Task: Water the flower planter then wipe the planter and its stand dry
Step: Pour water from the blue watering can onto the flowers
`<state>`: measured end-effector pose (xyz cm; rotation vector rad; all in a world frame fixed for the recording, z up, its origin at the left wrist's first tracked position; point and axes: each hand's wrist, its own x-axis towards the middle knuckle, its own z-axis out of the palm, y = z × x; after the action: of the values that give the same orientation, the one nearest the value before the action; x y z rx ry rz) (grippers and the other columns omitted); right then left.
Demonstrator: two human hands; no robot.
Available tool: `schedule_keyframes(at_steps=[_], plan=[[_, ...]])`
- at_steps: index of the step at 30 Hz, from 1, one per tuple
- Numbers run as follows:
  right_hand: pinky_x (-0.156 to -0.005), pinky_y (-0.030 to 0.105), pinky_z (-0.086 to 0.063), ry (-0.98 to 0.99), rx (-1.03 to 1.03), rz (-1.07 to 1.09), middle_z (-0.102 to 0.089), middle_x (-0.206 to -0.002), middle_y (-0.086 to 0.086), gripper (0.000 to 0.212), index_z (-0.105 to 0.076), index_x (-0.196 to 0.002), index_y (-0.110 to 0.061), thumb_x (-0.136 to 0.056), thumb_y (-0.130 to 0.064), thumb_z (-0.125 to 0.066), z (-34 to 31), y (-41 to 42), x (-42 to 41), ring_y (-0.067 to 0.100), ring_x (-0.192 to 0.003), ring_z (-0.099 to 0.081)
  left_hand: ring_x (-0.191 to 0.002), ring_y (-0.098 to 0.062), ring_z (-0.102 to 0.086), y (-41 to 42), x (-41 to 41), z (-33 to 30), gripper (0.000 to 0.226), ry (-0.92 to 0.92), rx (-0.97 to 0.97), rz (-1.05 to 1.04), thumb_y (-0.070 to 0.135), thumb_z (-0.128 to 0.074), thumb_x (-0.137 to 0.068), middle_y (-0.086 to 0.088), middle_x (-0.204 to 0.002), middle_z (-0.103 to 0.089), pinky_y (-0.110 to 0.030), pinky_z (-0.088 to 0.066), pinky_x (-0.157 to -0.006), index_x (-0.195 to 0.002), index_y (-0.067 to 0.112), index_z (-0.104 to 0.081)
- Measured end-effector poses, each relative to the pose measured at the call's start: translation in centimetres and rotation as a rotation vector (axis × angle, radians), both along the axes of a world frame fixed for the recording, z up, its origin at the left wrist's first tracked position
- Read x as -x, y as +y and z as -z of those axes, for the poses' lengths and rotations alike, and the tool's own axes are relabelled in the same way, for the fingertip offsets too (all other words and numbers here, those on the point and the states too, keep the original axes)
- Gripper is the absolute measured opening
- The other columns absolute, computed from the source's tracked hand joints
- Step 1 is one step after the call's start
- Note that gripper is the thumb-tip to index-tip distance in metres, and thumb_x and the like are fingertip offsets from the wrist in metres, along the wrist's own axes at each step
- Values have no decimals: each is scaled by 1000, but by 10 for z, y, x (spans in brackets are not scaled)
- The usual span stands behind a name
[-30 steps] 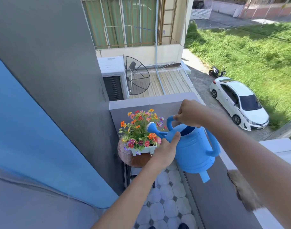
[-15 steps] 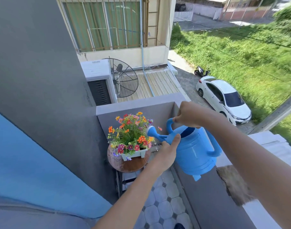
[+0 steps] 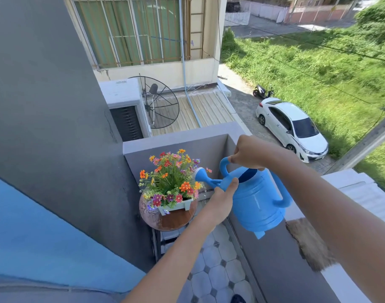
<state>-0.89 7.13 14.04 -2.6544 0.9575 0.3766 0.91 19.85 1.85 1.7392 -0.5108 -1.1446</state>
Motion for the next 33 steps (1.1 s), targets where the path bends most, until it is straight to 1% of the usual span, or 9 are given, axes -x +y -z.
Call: schedule_keyframes(at_steps=[3,7,10,14,19,21,25,28,33], plan=[[-42,23,-34,-45,-19,49,-44,-59,7,42,-34,-64,-14,-95,-28,-59,2,-5,-3,22,-40,-47,-115,-17,-60,-7,-5,10,106,23,29,-52,99,-39,-59,0,-127,-64,-52,-43,-106,-140,31,-46],[-41,23,-33,-67,-16,77,-47,-63,7,37,-36,-67,-14,-96,-24,-57,2,-10,-8,22,-42,-46,-116,-17,-59,-11,-13,-1,78,35,66,-28,85,-40,-77,0,-128,-64,-51,-45,-104,-136,34,-48],[-41,24,-34,-71,-5,73,-48,-64,7,37,-37,-68,-13,-98,-26,-54,0,-12,-13,21,-44,-46,-113,-19,-62,-13,-19,-1,82,44,70,-37,89,-41,-72,0,-123,-66,-54,-46,-103,-133,34,-51],[-42,25,-35,-82,4,49,-50,-64,7,39,-36,-67,-14,-98,-29,-55,1,-10,-24,20,-43,-48,-119,-29,-61,-10,-26,-3,66,2,110,-45,82,-40,-81,-9,-126,-67,-58,-43,-105,-124,38,-61],[-43,24,-38,-118,-35,15,-52,-71,7,38,-40,-69,-15,-97,-34,-57,5,0,-42,22,-45,-50,-119,-31,-60,8,-41,-10,39,-3,156,-107,67,-40,-95,-10,-126,-67,-51,-44,-103,-112,41,-64],[-44,24,-37,-117,-46,-17,-46,-64,6,43,-36,-64,-15,-97,-34,-57,7,7,-51,23,-43,-48,-115,-21,-61,19,-47,-12,27,8,153,-114,57,-38,-101,-4,-125,-67,-42,-45,-100,-105,43,-61],[-42,22,-32,-131,-76,-64,-38,-57,5,46,-31,-61,-15,-97,-30,-57,10,24,-64,22,-39,-42,-113,-19,-63,39,-55,-6,30,1,129,-163,63,-39,-98,4,-118,-69,-54,-46,-104,-106,45,-62],[-42,23,-35,-131,-94,-106,-39,-56,5,45,-34,-62,-14,-96,-32,-58,12,34,-68,21,-39,-43,-108,-17,-61,49,-56,-1,49,-5,91,-202,76,-39,-89,-1,-122,-67,-50,-48,-101,-114,39,-58],[-41,21,-39,-90,-112,-149,-47,-55,5,32,-61,-87,-5,-96,-36,-59,10,44,-67,21,-38,-45,-95,-20,-56,61,-46,1,40,28,108,-218,71,-37,-93,-5,-106,-61,-42,-45,-84,-102,40,-61]])
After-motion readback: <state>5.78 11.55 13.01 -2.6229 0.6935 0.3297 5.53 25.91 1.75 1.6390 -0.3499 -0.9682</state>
